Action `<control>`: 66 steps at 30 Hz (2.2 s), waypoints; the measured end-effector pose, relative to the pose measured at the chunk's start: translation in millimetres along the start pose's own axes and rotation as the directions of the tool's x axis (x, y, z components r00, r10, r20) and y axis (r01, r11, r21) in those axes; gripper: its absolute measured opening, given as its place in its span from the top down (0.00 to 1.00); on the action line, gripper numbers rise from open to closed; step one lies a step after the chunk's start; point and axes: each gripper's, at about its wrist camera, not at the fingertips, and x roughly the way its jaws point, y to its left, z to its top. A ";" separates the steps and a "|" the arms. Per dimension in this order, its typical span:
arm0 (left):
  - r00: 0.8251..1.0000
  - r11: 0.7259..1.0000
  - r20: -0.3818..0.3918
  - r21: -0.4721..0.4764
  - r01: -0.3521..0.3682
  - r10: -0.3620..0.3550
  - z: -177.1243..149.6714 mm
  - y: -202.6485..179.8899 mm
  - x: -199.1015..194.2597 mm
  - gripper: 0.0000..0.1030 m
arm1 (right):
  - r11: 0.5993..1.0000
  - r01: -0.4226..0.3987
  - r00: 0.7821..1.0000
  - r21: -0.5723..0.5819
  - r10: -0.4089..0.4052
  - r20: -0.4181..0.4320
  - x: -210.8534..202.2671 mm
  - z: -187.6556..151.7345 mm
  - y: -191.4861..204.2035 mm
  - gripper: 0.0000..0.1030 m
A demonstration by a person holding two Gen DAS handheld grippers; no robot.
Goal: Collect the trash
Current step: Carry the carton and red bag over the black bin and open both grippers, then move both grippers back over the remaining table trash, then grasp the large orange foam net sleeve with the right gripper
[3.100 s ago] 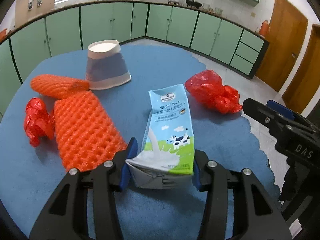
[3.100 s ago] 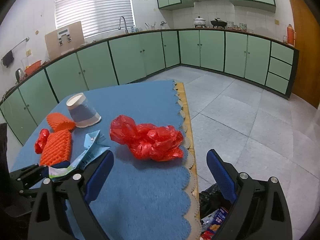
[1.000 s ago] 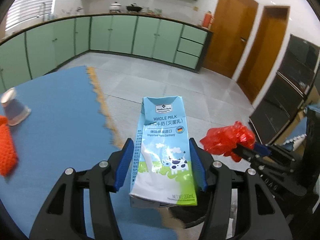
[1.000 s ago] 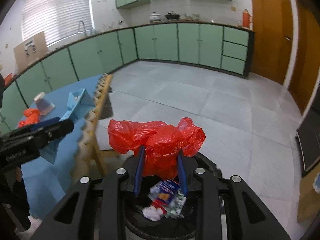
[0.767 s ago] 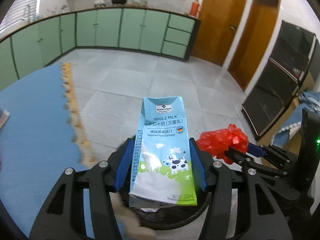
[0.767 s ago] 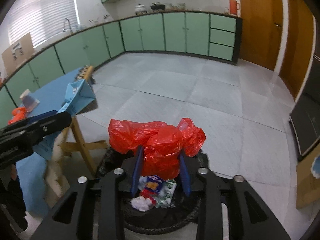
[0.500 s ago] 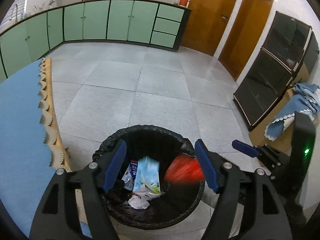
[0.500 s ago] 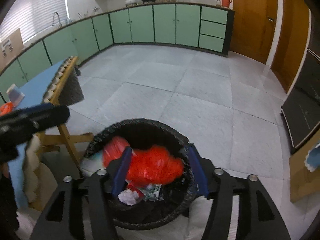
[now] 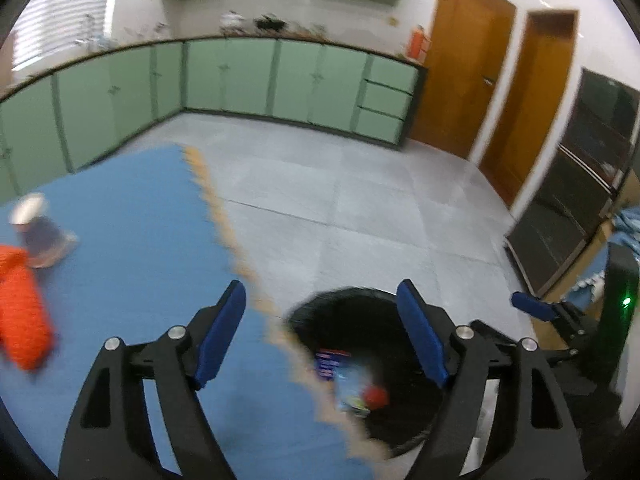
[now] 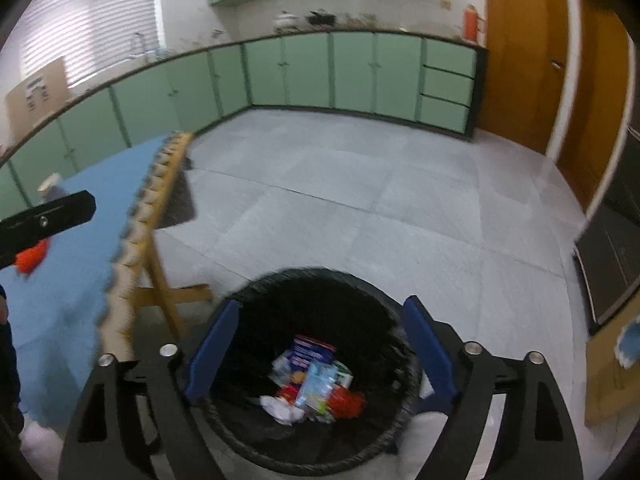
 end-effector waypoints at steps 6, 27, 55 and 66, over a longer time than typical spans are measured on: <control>0.980 0.981 0.074 -0.081 -0.177 0.183 -5.7 81.2 -54.4 0.22 | 0.986 -0.135 0.989 -0.094 0.140 0.045 -3.5 28.6 76.1 0.12; 0.812 0.778 -0.012 -0.282 -0.562 0.583 -66.1 284.5 -148.8 0.21 | 0.808 -0.481 0.871 -0.341 0.485 -0.079 54.2 44.6 339.3 0.11; 0.868 0.819 -0.038 -0.312 -0.481 0.495 -62.7 286.1 -116.7 0.17 | 0.767 -0.559 0.829 -0.315 0.522 -0.199 60.1 31.8 332.3 0.74; 0.880 0.825 -0.092 -0.315 -0.469 0.466 -40.1 291.0 -68.0 0.16 | 0.827 -0.493 0.870 -0.270 0.477 -0.128 49.0 45.3 291.2 0.74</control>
